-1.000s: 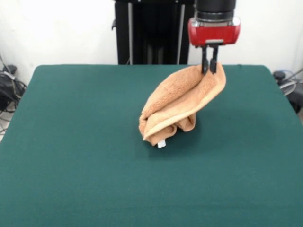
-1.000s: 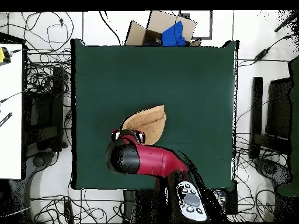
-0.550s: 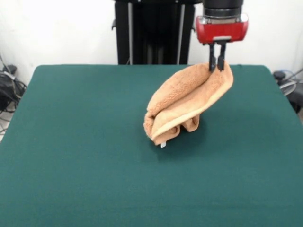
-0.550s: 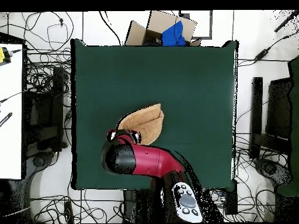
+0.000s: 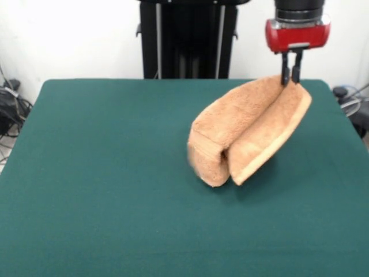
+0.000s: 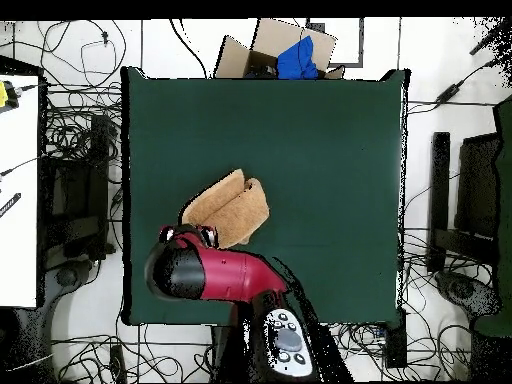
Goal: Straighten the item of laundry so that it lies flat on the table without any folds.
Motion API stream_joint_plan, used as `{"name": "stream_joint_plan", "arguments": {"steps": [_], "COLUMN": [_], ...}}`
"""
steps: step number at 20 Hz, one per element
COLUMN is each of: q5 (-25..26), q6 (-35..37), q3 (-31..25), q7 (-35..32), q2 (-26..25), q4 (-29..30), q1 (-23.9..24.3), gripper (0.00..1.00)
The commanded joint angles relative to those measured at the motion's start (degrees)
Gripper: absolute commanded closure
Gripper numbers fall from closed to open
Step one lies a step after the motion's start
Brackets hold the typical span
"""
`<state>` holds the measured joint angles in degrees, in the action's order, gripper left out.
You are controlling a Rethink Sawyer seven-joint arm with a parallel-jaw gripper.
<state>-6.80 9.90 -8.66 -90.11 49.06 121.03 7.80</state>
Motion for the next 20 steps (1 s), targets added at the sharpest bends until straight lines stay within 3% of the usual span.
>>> {"name": "stream_joint_plan", "arguments": {"steps": [1, 12, 20], "q5": [-4.25, -3.9, -1.95], "q6": [6.87, 4.24, -1.43], "q3": [-0.92, -0.06, -1.72], "q7": [-13.04, -11.98, -11.13], "q2": [-0.48, -4.18, -7.78], "q4": [-1.98, -4.03, -2.66], "q1": [-2.24, -2.53, 0.02], "gripper": [1.0, 1.0, 1.0]}}
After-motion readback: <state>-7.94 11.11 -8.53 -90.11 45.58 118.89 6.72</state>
